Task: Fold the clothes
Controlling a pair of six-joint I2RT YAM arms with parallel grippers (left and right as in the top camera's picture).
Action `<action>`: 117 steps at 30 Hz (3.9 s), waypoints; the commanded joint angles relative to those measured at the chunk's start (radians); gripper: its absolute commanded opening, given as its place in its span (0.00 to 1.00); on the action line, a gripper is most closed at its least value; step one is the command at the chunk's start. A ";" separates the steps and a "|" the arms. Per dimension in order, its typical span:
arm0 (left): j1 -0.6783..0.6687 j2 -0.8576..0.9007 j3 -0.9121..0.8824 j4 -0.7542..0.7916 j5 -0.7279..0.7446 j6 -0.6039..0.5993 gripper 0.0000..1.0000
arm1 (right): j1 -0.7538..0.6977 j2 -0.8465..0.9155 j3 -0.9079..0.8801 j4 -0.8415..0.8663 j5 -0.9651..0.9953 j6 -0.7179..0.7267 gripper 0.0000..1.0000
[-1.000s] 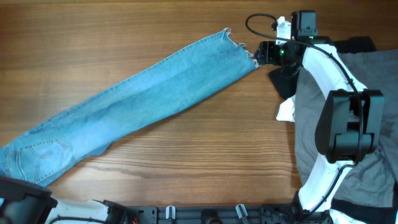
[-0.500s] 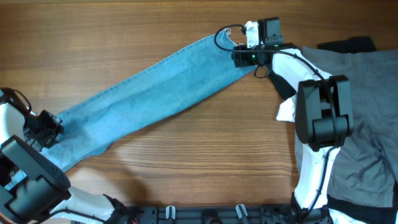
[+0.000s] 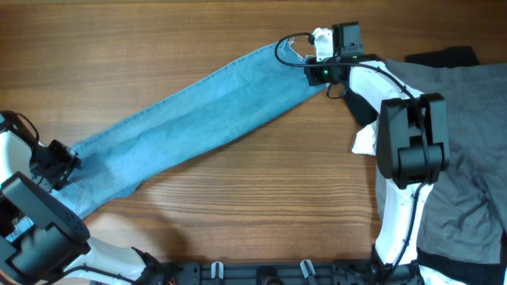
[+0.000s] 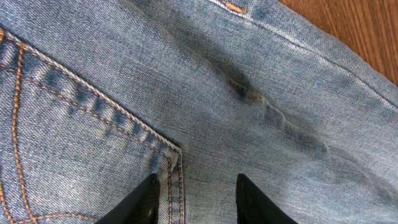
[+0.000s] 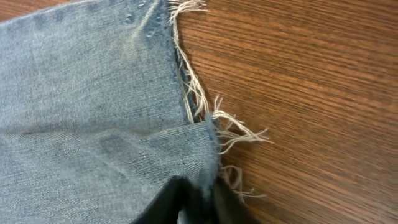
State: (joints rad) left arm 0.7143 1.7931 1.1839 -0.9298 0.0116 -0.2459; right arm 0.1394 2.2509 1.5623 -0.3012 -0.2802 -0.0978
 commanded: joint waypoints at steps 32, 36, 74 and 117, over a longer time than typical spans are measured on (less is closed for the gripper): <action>0.037 -0.052 0.086 -0.018 -0.002 0.021 0.48 | -0.103 -0.077 0.010 -0.032 -0.238 0.047 0.78; 0.129 -0.097 0.103 -0.042 0.087 -0.009 0.52 | -0.036 -0.021 0.010 0.083 -0.027 0.045 0.79; 0.153 -0.097 0.103 -0.047 0.126 0.006 0.59 | -0.071 -0.002 0.022 0.330 -0.190 0.354 1.00; -0.148 -0.306 -0.009 -0.049 0.064 -0.126 0.79 | -0.091 -0.462 -0.003 -0.457 -0.109 0.385 0.43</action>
State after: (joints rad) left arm 0.4892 1.4528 1.1851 -1.0359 0.1963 -0.2607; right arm 0.0437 1.8717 1.5566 -0.7578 -0.2344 0.3973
